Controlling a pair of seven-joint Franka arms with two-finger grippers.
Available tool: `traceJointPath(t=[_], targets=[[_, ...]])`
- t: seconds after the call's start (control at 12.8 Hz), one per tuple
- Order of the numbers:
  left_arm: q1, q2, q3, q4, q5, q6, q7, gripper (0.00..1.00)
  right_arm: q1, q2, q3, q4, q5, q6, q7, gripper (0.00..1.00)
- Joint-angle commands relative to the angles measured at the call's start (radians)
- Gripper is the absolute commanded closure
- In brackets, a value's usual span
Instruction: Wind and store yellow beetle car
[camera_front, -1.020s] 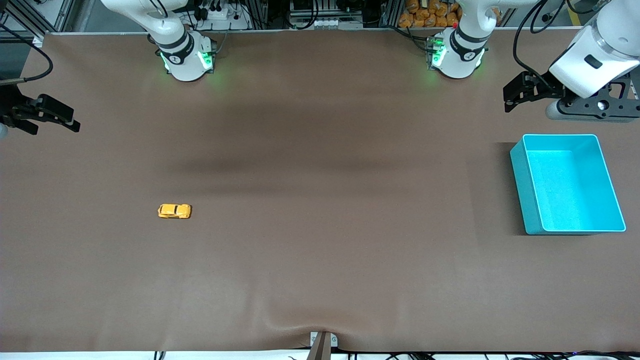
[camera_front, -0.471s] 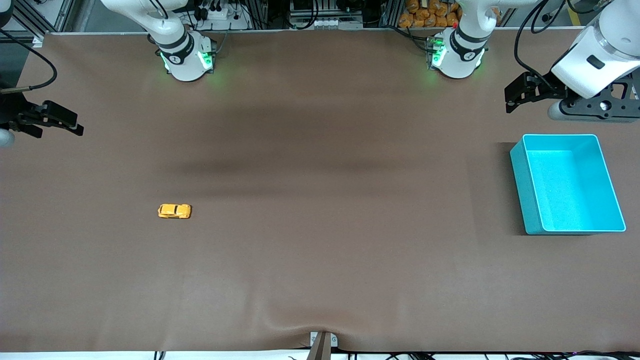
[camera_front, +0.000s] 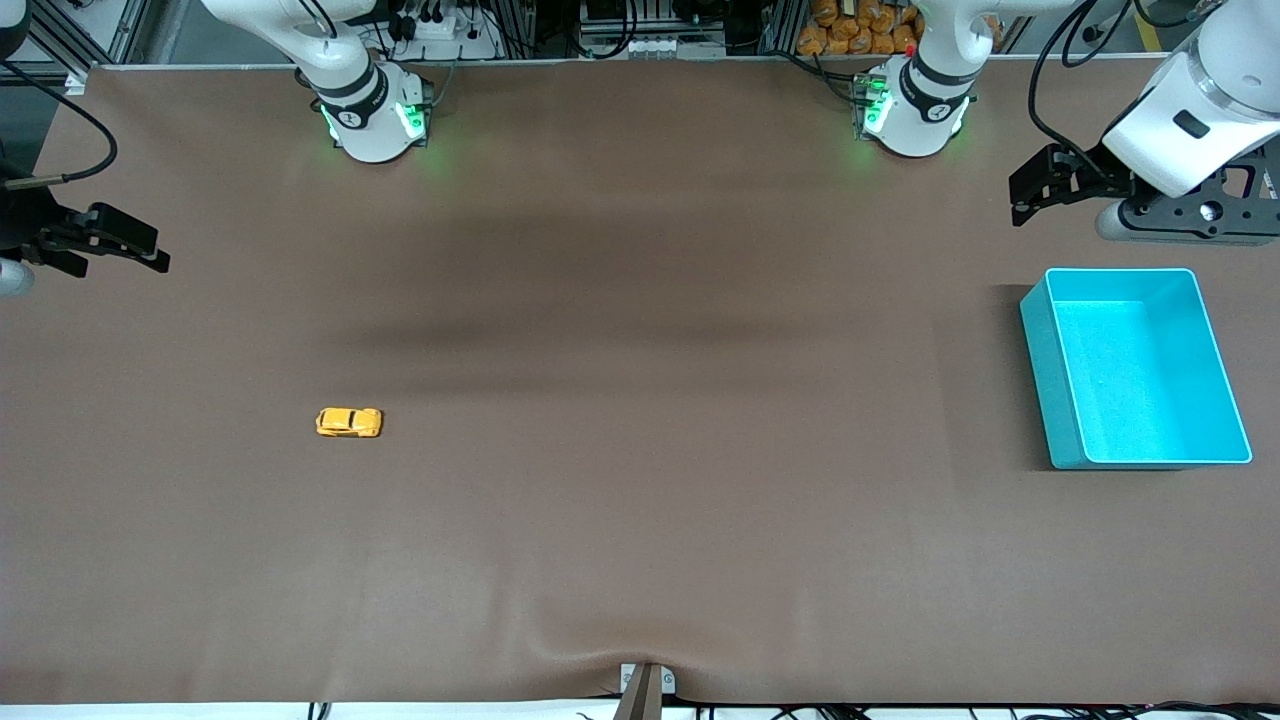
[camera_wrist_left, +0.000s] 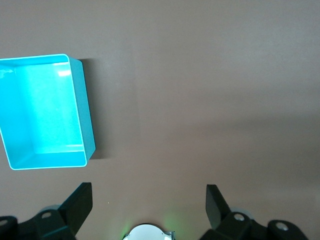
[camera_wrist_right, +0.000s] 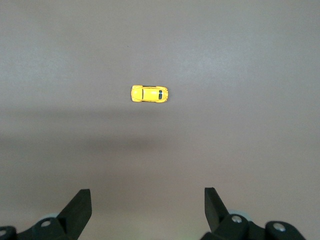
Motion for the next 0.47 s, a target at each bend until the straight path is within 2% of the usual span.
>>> traceJointPath(t=[0.0, 0.39], targets=[[0.006, 0.001, -0.002, 0.004, -0.016, 0.008, -0.001, 0.0, 0.007, 0.002, -0.001, 0.014, -0.016, -0.002, 0.004, 0.0], [0.004, 0.001, -0.002, 0.003, -0.016, 0.008, -0.001, 0.0, -0.002, 0.01, -0.001, 0.014, -0.019, -0.001, 0.001, 0.0]])
